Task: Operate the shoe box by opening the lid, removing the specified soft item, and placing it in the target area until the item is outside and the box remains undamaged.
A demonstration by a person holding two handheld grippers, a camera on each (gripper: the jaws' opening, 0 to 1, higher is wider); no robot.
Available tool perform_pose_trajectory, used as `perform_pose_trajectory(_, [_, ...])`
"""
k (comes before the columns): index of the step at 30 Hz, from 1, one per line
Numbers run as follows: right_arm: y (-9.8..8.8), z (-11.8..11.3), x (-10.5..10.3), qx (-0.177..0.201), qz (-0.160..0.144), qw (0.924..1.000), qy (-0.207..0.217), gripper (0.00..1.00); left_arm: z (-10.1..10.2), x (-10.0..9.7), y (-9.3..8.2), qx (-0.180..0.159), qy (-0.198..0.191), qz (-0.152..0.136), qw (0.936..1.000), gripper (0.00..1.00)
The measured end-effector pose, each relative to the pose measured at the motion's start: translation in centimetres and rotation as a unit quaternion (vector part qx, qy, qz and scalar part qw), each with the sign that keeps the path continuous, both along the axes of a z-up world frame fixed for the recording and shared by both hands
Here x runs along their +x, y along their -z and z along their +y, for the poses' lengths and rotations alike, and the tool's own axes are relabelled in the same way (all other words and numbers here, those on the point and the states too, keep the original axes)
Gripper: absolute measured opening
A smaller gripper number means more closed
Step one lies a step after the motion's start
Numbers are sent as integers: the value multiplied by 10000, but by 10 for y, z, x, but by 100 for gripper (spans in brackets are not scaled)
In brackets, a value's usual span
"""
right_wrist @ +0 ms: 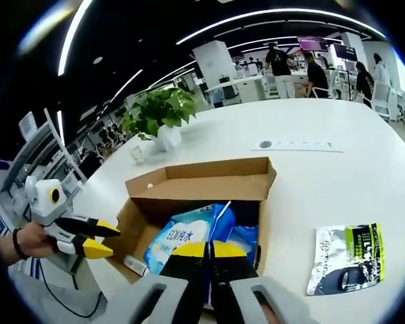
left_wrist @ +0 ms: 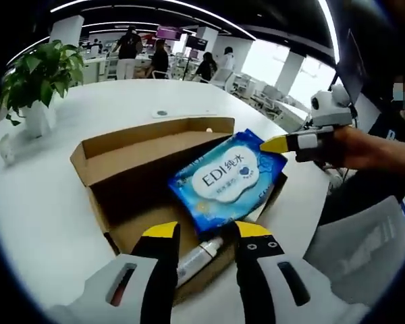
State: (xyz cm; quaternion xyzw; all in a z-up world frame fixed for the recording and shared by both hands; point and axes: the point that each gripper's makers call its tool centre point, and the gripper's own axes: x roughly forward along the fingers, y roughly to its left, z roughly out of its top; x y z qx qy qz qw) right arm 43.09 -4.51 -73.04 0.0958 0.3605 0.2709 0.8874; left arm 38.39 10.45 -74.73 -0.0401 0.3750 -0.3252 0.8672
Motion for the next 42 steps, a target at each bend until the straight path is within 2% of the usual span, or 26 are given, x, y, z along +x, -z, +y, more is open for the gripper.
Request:
perform_pose_trajectory(14, [4,-5,-2,118,106,9999,63,0,-6,17,21,-5,-85,302,9995,32])
perform_pose_trajectory(28, [10,-12,1,269,125,9996,0,0,-23,18,32,-28,29,640,9979,32])
perform_pose_trajectory(32, [11,-12,1,294,135,9995,-5,0,-30,17,33,-84,99,735,9972,31])
perform_pose_trajectory(35, [13,-13,1,346,157,9993,-8,0,-37,15,36,-260,118,946,9951,29])
perform_pose_trajectory(42, [19,-14,1,317,244,9992,-55,0,-42,18,40,-191,89,972,9950,27])
